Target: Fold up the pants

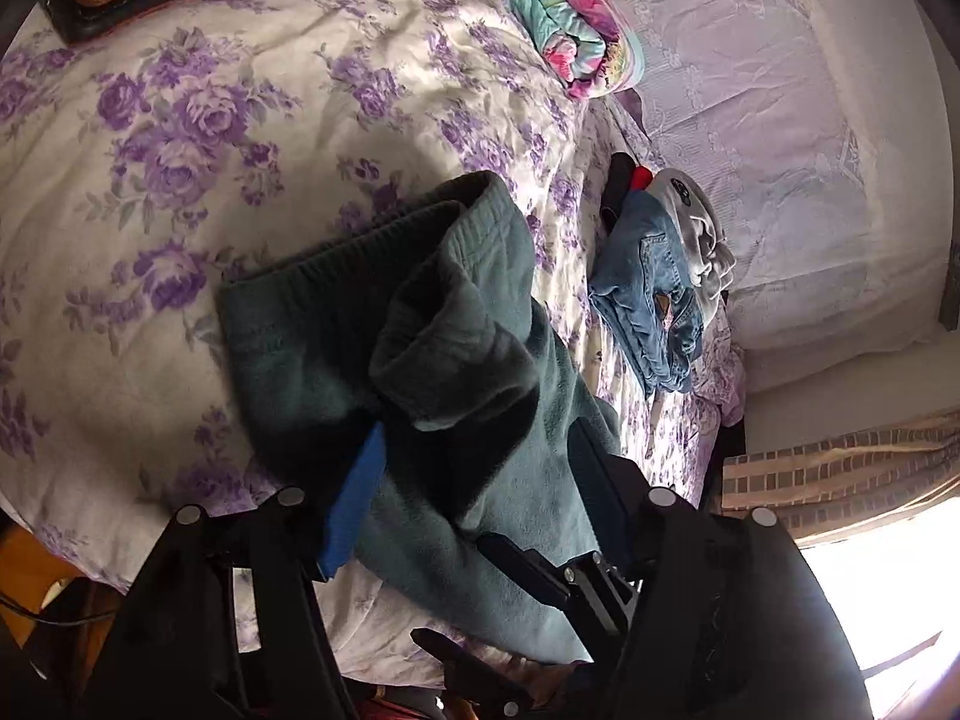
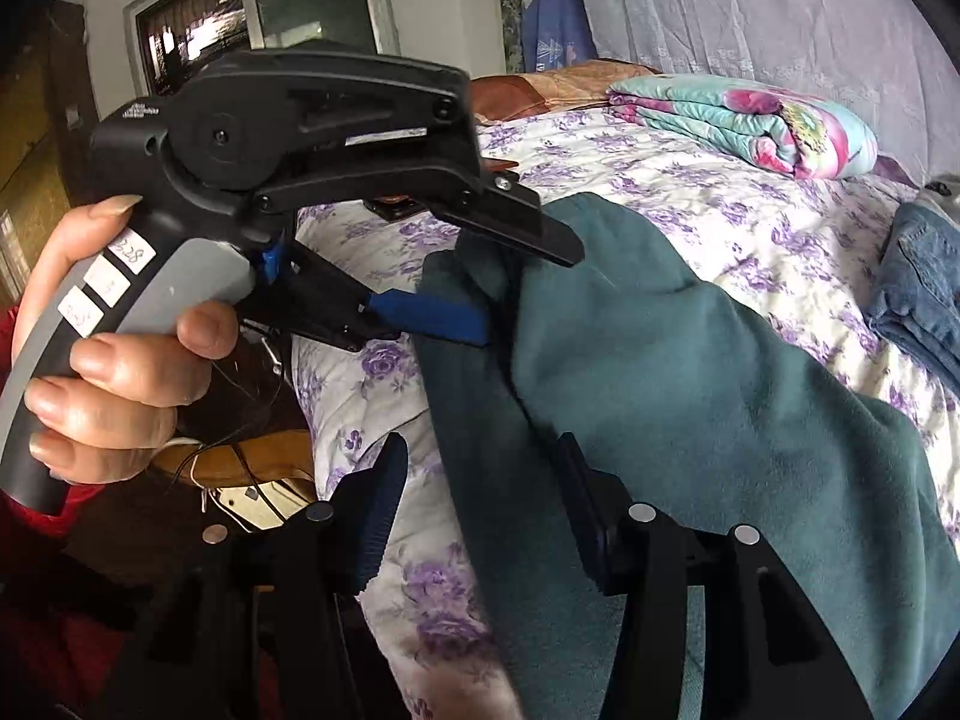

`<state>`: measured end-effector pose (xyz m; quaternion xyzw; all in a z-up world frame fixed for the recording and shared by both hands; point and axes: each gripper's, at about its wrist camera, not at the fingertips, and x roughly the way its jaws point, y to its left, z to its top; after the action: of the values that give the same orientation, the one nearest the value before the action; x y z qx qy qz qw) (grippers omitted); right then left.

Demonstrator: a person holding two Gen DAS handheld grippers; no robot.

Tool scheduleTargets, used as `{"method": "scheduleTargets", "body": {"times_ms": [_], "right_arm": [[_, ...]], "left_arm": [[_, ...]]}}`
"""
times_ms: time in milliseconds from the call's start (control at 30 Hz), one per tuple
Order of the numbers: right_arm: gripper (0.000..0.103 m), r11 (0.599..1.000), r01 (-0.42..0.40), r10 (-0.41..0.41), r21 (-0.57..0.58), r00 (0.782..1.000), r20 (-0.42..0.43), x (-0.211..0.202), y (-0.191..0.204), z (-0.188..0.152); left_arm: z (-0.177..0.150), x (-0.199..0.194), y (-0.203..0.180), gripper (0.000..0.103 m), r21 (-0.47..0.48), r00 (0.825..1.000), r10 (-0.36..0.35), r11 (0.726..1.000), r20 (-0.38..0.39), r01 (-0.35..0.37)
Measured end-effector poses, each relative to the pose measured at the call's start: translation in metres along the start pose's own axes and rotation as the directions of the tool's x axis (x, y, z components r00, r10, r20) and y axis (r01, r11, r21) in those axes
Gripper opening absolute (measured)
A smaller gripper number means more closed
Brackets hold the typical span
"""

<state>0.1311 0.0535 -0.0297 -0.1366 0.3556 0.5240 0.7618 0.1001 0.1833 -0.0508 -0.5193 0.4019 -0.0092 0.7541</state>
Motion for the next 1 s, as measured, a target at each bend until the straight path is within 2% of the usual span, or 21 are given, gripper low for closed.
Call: {"method": "scheduleTargets", "body": {"times_ms": [100, 200, 267, 333, 400, 467, 567, 633, 667, 700, 733, 767, 833, 933, 1000], "right_arm": [[0.052, 0.999, 0.007, -0.010, 0.052, 0.998, 0.058, -0.024, -0.008, -0.012], [0.052, 0.994, 0.091, -0.098, 0.068, 0.988, 0.117, -0.054, -0.020, -0.026], [0.052, 0.983, 0.165, -0.176, 0.077, 0.971, 0.162, -0.086, -0.029, -0.038], [0.052, 0.959, 0.262, -0.279, 0.108, 0.941, 0.190, -0.122, -0.047, -0.052], [0.052, 0.910, 0.369, -0.401, 0.188, 0.899, 0.175, -0.162, -0.071, -0.073], [0.052, 0.853, 0.413, -0.472, 0.319, 0.872, 0.133, -0.196, -0.101, -0.095], [0.049, 0.753, 0.386, -0.509, 0.534, 0.855, 0.100, -0.231, -0.135, -0.130], [0.045, 0.715, 0.380, -0.525, 0.587, 0.846, 0.091, -0.235, -0.139, -0.145], [0.045, 0.716, 0.402, -0.541, 0.571, 0.836, 0.090, -0.233, -0.134, -0.148], [0.045, 0.723, 0.453, -0.571, 0.521, 0.817, 0.082, -0.229, -0.125, -0.148], [0.045, 0.740, 0.509, -0.596, 0.440, 0.799, 0.078, -0.224, -0.113, -0.146], [0.045, 0.765, 0.546, -0.602, 0.342, 0.795, 0.074, -0.217, -0.101, -0.145], [0.045, 0.817, 0.550, -0.567, 0.172, 0.821, 0.064, -0.205, -0.083, -0.146], [0.043, 0.848, 0.530, -0.529, -0.023, 0.848, 0.024, -0.184, -0.060, -0.148], [0.042, 0.835, 0.538, -0.543, -0.116, 0.840, -0.005, -0.171, -0.055, -0.146]], "left_arm": [[-0.004, 0.003, -0.015, 0.051, 0.051, 1.000, -0.001, 0.999, -0.003, 0.001], [-0.002, 0.013, -0.027, 0.033, 0.103, 0.999, 0.034, 0.994, 0.001, -0.034], [0.003, 0.020, -0.022, 0.012, 0.098, 0.999, 0.041, 0.994, -0.006, -0.041], [0.006, 0.021, -0.014, 0.005, 0.092, 0.999, 0.037, 0.995, -0.005, -0.036], [0.006, 0.015, -0.009, 0.004, 0.107, 1.000, 0.018, 0.994, 0.017, -0.019], [0.005, 0.007, -0.011, 0.004, 0.135, 0.998, -0.003, 0.991, 0.058, -0.005], [0.003, 0.000, -0.022, 0.004, 0.199, 0.996, -0.029, 0.980, 0.088, 0.011], [-0.001, 0.000, -0.030, 0.004, 0.242, 0.995, -0.034, 0.970, 0.095, 0.010], [-0.003, 0.000, -0.031, 0.004, 0.250, 0.995, -0.041, 0.968, 0.091, 0.017], [-0.004, 0.001, -0.031, 0.004, 0.251, 0.995, -0.044, 0.968, 0.085, 0.022], [-0.005, 0.000, -0.030, 0.004, 0.251, 0.996, -0.044, 0.968, 0.082, 0.022], [-0.006, 0.000, -0.029, 0.004, 0.252, 0.996, -0.040, 0.967, 0.081, 0.018], [-0.004, -0.002, -0.025, 0.004, 0.255, 0.996, -0.029, 0.967, 0.082, 0.007], [0.001, 0.000, -0.020, 0.004, 0.243, 0.997, -0.023, 0.970, 0.076, 0.004], [0.002, 0.002, -0.018, 0.004, 0.235, 0.997, -0.025, 0.972, 0.071, 0.008]]}}
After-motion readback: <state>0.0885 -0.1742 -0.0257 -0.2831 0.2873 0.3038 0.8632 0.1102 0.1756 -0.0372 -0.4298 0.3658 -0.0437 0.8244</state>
